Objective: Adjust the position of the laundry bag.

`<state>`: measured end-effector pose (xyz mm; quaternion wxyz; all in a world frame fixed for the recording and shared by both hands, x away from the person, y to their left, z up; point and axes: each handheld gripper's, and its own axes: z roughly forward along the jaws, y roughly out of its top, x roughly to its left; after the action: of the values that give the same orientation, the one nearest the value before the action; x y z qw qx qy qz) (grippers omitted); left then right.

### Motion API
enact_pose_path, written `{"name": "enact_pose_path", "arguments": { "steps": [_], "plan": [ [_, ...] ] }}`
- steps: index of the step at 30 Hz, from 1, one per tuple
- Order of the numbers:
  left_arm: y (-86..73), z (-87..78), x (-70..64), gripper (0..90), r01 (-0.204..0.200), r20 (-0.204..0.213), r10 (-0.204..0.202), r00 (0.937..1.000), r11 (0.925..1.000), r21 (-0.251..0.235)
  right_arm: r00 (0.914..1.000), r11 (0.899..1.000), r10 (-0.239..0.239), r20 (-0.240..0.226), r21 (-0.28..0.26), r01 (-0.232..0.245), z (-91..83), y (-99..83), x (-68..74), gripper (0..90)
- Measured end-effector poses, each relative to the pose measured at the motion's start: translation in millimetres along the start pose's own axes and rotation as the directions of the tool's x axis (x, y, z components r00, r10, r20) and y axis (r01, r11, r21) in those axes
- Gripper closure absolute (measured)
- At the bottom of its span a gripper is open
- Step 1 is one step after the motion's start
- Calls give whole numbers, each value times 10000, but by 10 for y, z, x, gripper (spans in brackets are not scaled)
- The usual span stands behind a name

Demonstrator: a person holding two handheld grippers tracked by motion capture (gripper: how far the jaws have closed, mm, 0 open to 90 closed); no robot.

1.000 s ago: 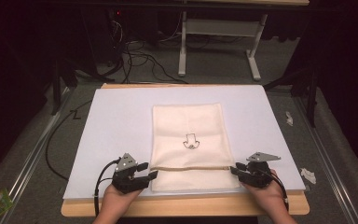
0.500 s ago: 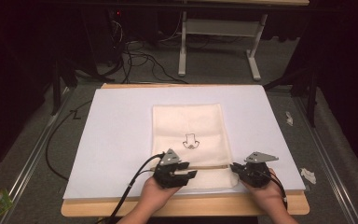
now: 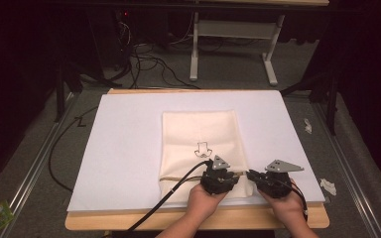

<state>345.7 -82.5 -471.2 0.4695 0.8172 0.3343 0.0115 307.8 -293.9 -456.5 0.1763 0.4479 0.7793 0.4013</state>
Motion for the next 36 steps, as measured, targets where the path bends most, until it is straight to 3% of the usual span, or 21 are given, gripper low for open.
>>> {"name": "enact_pose_path", "arguments": {
  "steps": [4,9,15,25,26,30,36],
  "plan": [
    [11,52,-38,759,-92,316,99,9995,9997,-235,9999,9997,-91,-46,-208,90,-25,18,14,847],
    [19,88,-98,856,-198,212,207,9996,9989,-413,10000,9998,-2,-66,-198,0,-37,20,19,847],
    [12,48,-102,874,-388,146,397,9991,9978,-545,9998,9994,-212,-48,-270,211,-53,19,41,841],
    [-37,-27,-67,876,-62,81,68,9999,9976,-693,9993,9989,-370,-64,-276,368,-55,36,98,848],
    [-43,-35,-54,877,5,-125,-14,9999,9975,-702,9992,9987,-409,-52,-295,407,-55,38,99,850],
    [-104,-113,131,877,670,-279,-691,9972,9952,-710,9998,9991,-164,86,-402,167,-97,28,40,851],
    [-137,-275,206,877,612,-596,-646,9961,9964,-583,9999,9992,-40,140,-400,46,-121,9,-19,849]
  ]
}}
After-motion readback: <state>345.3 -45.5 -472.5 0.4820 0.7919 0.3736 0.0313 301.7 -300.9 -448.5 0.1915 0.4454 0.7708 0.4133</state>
